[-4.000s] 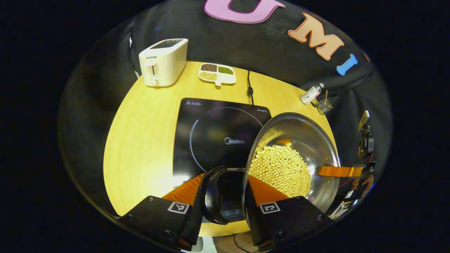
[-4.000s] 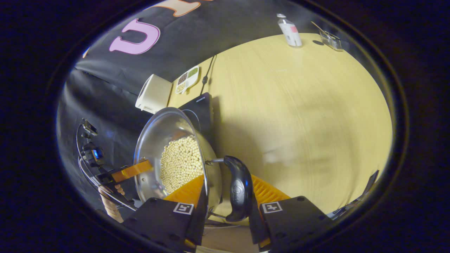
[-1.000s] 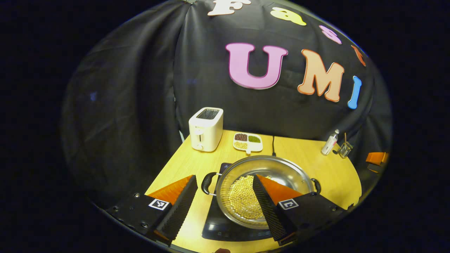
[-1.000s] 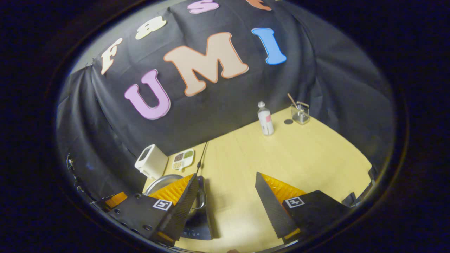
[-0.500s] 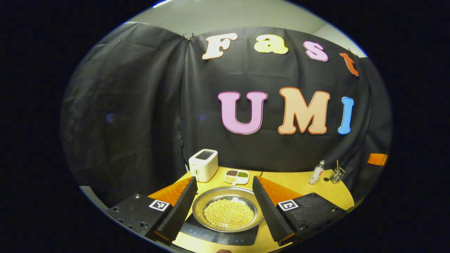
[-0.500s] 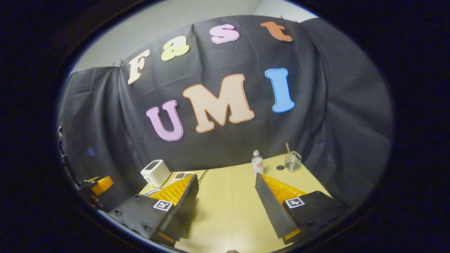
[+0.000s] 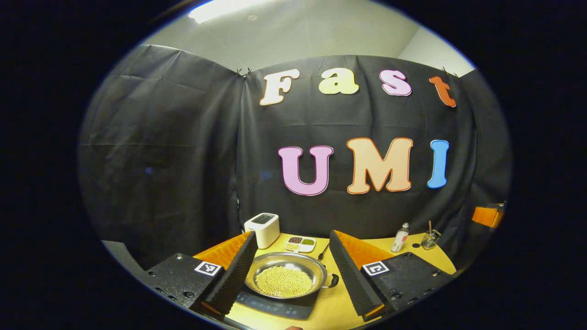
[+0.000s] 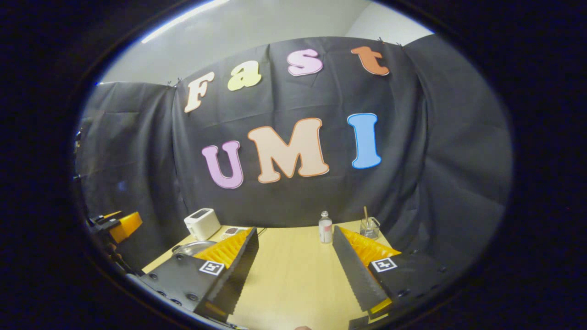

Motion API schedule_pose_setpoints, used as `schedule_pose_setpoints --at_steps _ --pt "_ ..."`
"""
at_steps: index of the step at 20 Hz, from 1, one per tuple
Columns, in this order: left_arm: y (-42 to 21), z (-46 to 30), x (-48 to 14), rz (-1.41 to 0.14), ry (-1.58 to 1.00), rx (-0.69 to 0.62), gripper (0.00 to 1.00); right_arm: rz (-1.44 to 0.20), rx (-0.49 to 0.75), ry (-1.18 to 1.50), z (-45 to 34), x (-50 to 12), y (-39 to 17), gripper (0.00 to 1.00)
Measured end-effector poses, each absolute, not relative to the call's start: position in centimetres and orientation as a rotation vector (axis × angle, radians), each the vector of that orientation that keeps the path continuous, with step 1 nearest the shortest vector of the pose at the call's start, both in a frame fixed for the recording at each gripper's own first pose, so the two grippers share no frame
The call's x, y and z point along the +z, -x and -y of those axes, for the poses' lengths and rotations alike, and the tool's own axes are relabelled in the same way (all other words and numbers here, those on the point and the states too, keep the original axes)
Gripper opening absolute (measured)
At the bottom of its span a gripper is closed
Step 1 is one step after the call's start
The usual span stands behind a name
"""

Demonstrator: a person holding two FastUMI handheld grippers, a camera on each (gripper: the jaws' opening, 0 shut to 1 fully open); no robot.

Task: First push the handle of the pot to place it horizontally, then grasp the pot with both hands and set it on the induction cooktop.

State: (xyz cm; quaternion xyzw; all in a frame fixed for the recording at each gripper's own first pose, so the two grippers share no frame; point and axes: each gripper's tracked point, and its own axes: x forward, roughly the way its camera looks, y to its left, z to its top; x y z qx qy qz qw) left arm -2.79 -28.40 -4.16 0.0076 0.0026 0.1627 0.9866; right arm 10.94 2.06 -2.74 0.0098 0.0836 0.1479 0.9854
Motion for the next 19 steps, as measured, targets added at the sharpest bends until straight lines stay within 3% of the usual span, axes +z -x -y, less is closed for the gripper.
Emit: schedule_pose_setpoints --at_steps 7,19 --pt "2.6 32.0 -5.0 -0.01 0.054 0.262 0.93 -0.132 0.28 -0.041 1.1 -1.6 -8.9 0.92" --pt "2.8 31.8 -4.9 -0.016 0.001 0.272 0.96 -0.115 0.295 -0.062 1.2 -1.0 -8.6 0.92"
